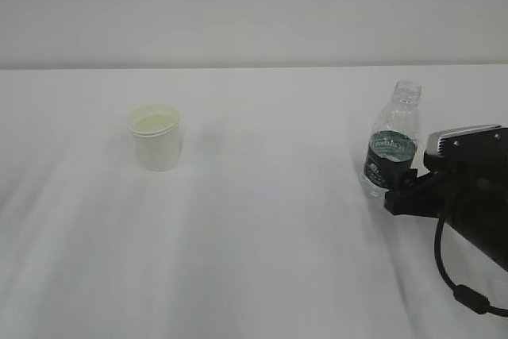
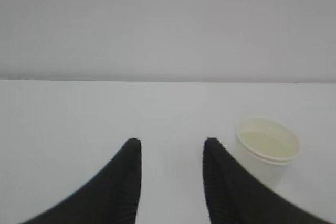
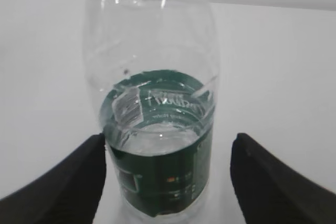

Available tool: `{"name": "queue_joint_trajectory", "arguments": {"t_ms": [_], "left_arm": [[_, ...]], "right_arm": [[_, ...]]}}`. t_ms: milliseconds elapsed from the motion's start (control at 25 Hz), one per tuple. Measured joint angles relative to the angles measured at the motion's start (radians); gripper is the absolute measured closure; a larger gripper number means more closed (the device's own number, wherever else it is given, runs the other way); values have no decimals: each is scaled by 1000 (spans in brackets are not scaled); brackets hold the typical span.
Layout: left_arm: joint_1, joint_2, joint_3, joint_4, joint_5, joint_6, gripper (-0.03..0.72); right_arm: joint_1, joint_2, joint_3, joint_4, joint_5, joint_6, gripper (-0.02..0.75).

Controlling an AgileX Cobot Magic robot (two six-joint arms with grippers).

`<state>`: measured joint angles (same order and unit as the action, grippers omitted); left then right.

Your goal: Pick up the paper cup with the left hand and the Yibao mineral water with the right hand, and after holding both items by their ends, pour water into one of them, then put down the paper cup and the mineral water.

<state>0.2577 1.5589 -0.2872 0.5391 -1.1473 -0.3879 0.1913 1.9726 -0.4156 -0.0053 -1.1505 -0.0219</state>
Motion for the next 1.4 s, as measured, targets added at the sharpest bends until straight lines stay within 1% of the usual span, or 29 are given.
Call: {"name": "queue_joint_trajectory", "arguments": {"t_ms": [80,160,280,480,600,720,960,1120,1400], "left_arm": [[0,0,0,-48,0,-4,461],[0,0,0,-72,0,-19,477],[0,0,0,-87,0,-75,477],[0,-18,0,-109,2,-110,465],[0,-78,6,-184,2,-122,463],[0,-167,52,-273,2,-122,463],[0,-285,182,-383,11,-120,463],[0,-307,227,-387,13,-137,463],[0,-370,231,-364,13,-181,463]], "right_arm": [[0,-28,19,5,0,0,183],[0,-55,35,5,0,0,183],[0,-103,54,5,0,0,183],[0,-171,75,5,0,0,183],[0,-188,88,5,0,0,183],[0,-191,95,5,0,0,183],[0,-226,142,29,0,0,183],[0,-294,178,42,3,0,184],[0,-479,187,52,116,0,184]]}}
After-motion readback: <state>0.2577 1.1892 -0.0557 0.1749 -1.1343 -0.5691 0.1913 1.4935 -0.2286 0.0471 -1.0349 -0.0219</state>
